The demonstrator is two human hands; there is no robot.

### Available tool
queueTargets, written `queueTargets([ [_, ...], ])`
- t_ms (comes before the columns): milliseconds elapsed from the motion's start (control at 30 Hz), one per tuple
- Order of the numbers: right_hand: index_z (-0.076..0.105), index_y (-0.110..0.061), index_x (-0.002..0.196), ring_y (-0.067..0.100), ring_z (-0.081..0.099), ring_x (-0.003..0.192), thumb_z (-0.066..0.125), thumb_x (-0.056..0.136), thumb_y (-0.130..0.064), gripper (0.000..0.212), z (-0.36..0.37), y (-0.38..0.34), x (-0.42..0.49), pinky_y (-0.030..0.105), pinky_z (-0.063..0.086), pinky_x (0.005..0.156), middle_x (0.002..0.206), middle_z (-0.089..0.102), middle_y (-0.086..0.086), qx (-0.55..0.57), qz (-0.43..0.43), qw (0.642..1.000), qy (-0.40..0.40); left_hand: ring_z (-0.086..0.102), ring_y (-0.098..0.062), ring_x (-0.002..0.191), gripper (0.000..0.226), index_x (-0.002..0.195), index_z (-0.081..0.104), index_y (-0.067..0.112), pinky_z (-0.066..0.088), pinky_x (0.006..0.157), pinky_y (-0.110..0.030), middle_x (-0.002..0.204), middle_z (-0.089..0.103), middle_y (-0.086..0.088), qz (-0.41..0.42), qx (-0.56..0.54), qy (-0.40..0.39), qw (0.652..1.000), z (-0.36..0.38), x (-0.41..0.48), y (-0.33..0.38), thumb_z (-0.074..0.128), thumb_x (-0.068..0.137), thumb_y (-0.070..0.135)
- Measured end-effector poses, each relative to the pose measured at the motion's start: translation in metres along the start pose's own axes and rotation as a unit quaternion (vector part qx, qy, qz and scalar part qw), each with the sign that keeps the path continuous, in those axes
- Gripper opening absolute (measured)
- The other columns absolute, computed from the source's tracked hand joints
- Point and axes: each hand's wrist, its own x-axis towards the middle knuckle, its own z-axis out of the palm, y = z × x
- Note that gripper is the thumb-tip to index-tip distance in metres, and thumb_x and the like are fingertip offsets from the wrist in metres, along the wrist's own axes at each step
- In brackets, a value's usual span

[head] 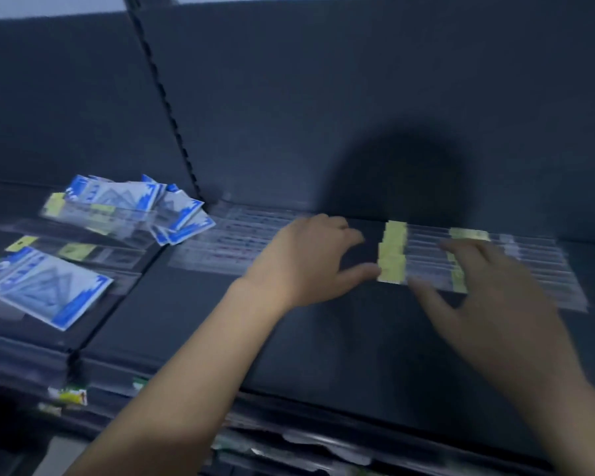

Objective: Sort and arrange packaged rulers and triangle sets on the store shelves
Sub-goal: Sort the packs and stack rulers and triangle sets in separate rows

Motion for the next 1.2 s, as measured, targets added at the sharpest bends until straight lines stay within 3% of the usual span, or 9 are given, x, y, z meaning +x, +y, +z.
queueTargets([
  [200,0.042,-0.019,0.137,0.027,0.046,0.118,0.052,0.087,-0.049,0.059,0.046,-0.141,0.0,0.037,0.039,0.093,0.136,0.048,0.003,0.026,-0.041,0.998,-0.04,0.058,-0.022,0.101,0.059,0.112,0.064,0.022,0.042,0.086,-0.034,0.102,0.065,0.002,-0.072,0.083,0.041,0.993,-0.034,-0.105,-0.122,0.039,0.086,0.068],
  [400,0.038,-0.022,0.137,0.022,0.045,0.118,0.046,0.09,-0.053,0.057,0.087,-0.264,0.006,0.034,0.041,0.089,0.134,0.046,0.0,0.032,-0.086,0.993,-0.073,0.057,-0.021,0.099,0.07,0.112,0.062,0.026,0.037,0.081,-0.032,0.1,0.065,0.005,-0.144,0.142,0.001,0.979,-0.058,-0.177,-0.233,0.023,0.079,0.074],
  [567,0.037,-0.023,0.137,0.021,0.045,0.118,0.045,0.09,-0.054,0.057,0.105,-0.309,0.023,0.034,0.041,0.091,0.135,0.046,-0.001,0.02,-0.102,0.989,-0.101,0.059,-0.019,0.094,0.065,0.106,0.062,0.027,0.032,0.073,-0.031,0.095,0.064,0.006,-0.169,0.144,-0.002,0.975,-0.061,-0.2,-0.293,0.024,0.081,0.073],
  [733,0.04,-0.022,0.136,0.022,0.049,0.113,0.047,0.088,-0.055,0.058,0.126,-0.334,0.057,0.034,0.044,0.083,0.128,0.051,0.0,0.034,-0.108,0.987,-0.11,0.058,-0.019,0.1,0.063,0.115,0.059,0.028,0.04,0.081,-0.032,0.101,0.064,0.006,-0.214,0.136,-0.019,0.967,-0.052,-0.207,-0.339,0.029,0.083,0.074],
  [833,0.044,-0.022,0.131,0.022,0.052,0.109,0.047,0.089,-0.055,0.053,0.144,-0.35,0.071,0.031,0.039,0.074,0.124,0.054,0.001,0.047,-0.09,0.987,-0.123,0.057,-0.018,0.102,0.06,0.113,0.059,0.028,0.039,0.08,-0.032,0.101,0.062,0.006,-0.217,0.125,-0.032,0.968,-0.053,-0.206,-0.366,0.031,0.084,0.073],
  [1033,0.049,-0.009,0.12,0.027,0.054,0.103,0.043,0.094,-0.051,0.049,0.187,-0.399,0.103,0.035,0.044,0.075,0.112,0.059,0.009,0.06,-0.041,0.991,-0.117,0.059,-0.02,0.103,0.052,0.108,0.062,0.025,0.038,0.078,-0.03,0.104,0.065,0.005,-0.201,0.128,-0.007,0.971,-0.053,-0.193,-0.436,0.041,0.086,0.067],
  [1200,0.048,-0.004,0.116,0.034,0.052,0.109,0.049,0.088,-0.058,0.06,0.217,-0.434,0.133,0.04,0.043,0.084,0.116,0.057,0.015,0.009,0.099,0.993,-0.067,0.059,-0.021,0.102,0.051,0.108,0.06,0.025,0.039,0.078,-0.031,0.109,0.064,0.003,-0.138,0.103,-0.003,0.985,-0.046,-0.179,-0.492,0.04,0.087,0.067],
])
